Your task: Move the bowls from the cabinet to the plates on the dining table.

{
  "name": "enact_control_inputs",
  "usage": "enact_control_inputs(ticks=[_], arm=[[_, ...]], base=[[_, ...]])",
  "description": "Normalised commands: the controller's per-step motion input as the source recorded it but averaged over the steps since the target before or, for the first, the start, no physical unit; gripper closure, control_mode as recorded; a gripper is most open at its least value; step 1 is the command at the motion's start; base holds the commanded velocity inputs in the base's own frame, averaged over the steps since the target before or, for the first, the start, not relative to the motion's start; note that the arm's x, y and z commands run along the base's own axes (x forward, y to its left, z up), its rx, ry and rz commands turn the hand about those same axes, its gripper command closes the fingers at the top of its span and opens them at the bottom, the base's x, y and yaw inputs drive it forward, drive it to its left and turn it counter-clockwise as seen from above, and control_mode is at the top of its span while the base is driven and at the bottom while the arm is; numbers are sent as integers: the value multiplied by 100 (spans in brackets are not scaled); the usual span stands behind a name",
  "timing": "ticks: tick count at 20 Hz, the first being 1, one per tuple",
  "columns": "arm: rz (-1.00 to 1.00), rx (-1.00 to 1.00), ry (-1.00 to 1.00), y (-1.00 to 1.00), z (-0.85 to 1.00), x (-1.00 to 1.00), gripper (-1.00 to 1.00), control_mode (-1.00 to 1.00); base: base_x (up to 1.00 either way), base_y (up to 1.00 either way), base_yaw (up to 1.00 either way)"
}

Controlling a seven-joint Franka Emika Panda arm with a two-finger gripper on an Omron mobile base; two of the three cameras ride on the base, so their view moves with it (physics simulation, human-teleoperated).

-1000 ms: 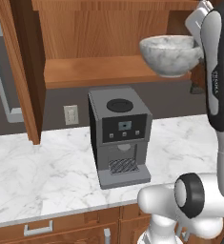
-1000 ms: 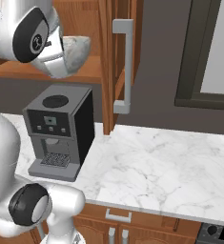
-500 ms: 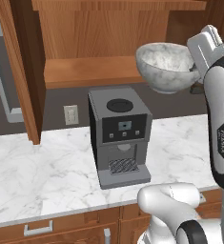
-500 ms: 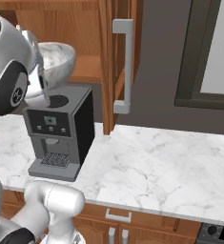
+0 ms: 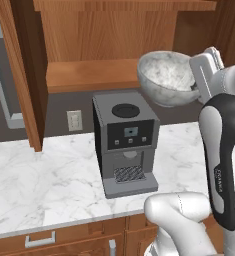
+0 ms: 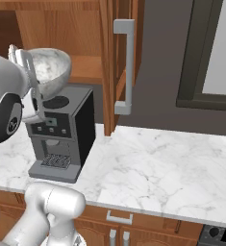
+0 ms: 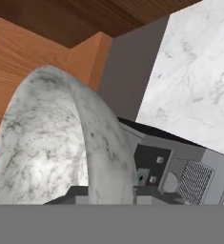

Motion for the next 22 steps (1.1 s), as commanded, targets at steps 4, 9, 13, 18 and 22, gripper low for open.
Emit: enact_control_inputs(ticks=[4,9,13,18,22], arm=[[0,0,2,4,5,-14,100,-100],[0,0,0,0,0,0,100,100],[0,0,0,0,0,0,100,100],[0,0,0,0,0,0,100,100],[0,0,0,0,0,0,100,100]], base=[[0,0,0],[-21,7,0],[-53,5,-1],[-62,0,0],[-62,3,0]])
